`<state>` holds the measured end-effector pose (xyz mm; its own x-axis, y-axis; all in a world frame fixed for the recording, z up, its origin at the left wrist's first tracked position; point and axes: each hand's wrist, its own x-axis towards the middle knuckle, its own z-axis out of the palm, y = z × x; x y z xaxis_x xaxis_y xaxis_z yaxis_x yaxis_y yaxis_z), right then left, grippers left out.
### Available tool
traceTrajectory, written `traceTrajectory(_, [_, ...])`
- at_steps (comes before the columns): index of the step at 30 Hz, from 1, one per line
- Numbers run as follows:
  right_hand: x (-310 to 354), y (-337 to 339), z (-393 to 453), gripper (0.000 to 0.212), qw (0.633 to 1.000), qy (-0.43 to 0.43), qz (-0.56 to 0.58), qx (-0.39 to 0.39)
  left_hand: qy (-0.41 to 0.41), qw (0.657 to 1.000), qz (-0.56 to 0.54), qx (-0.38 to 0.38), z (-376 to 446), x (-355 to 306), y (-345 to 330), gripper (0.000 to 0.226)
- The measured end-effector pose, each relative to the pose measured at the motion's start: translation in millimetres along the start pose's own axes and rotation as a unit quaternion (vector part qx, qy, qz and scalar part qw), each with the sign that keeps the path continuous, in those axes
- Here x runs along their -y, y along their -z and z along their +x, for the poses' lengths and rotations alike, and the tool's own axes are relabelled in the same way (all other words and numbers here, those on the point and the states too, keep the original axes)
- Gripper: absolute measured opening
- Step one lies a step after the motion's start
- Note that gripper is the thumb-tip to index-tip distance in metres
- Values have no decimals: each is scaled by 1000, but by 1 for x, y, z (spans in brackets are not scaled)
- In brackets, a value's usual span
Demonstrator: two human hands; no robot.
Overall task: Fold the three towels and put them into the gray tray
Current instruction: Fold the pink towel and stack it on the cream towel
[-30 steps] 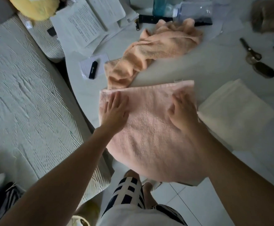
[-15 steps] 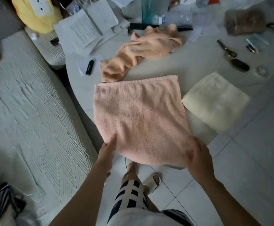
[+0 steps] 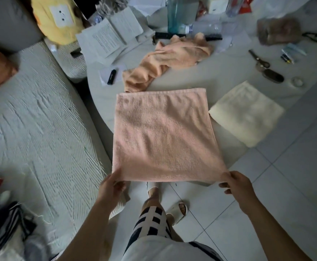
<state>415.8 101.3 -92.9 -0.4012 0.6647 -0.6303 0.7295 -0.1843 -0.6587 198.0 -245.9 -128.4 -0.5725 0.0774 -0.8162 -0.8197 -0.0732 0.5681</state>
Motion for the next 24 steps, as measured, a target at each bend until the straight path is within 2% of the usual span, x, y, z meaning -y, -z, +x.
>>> traceTrajectory(4, [10,16,-9,14,992,15,121,20,-92,995,36,-13,-32,-24,11,18])
traceTrajectory(6, [21,18,-15,16,979,20,204,16,-124,992,26,-6,-45,-40,10,7])
traceTrajectory(10, [63,9,-29,36,908,31,415,44,-170,984,19,54,-63,-79,-5,24])
traceTrajectory(12, [89,6,-34,46,894,75,436,69,-192,978,-1,83,-66,-105,-14,28])
traceTrajectory(14, [113,10,-38,41,885,117,443,81,-211,969,-29,126,-66,-130,-17,25])
traceTrajectory(16, [130,19,-39,33,876,149,447,99,-230,948,-34,215,-64,-150,-13,19])
traceTrajectory(18, [139,28,-35,28,877,172,431,121,-243,928,16,281,-56,-161,-6,34])
traceTrajectory(20, [142,30,-29,30,907,177,364,113,-273,930,90,231,-41,-166,-1,41])
traceTrajectory(22, [147,26,-19,31,949,161,261,69,-303,930,169,121,-22,-170,-4,38])
traceTrajectory(24, [157,17,-5,29,973,147,177,26,-305,927,209,56,-1,-175,-15,30])
